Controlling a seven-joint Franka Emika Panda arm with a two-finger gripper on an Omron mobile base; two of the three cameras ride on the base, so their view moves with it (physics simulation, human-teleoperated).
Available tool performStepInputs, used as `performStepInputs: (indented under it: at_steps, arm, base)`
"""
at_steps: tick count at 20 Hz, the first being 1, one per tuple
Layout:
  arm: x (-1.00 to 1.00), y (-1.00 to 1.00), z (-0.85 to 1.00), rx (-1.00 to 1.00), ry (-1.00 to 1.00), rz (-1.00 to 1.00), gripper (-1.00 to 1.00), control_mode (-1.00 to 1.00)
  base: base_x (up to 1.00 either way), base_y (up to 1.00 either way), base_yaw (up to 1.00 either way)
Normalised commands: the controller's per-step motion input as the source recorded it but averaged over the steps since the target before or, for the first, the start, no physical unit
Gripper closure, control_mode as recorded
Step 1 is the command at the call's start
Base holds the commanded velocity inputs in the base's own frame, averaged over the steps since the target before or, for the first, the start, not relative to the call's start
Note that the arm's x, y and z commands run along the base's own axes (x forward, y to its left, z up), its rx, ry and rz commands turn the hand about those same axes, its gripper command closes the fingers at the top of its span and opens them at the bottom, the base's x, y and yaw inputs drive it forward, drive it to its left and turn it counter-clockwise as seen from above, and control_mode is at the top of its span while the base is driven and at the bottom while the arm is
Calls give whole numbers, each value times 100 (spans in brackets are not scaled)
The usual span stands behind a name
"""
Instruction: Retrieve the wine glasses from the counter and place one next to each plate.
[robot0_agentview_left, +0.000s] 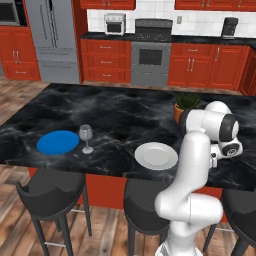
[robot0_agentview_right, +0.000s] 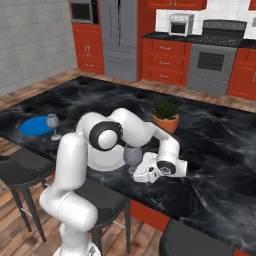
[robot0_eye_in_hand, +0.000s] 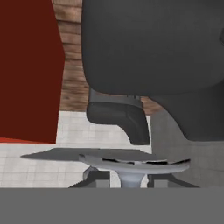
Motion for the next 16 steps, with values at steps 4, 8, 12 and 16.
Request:
performStepInputs:
  at_steps: [4, 8, 12, 16]
  arm:
    - [38, 4, -29, 0, 0, 0, 100, -100]
    - [33, 0, -27, 0, 0, 0, 100, -100]
    - [17, 1, -22, 0, 0, 0, -100, -100]
    - [0, 0, -3, 0, 1, 0, -100, -100]
  base:
    - [0, 0, 0]
    - [0, 0, 0]
    - [0, 0, 0]
    - [0, 0, 0]
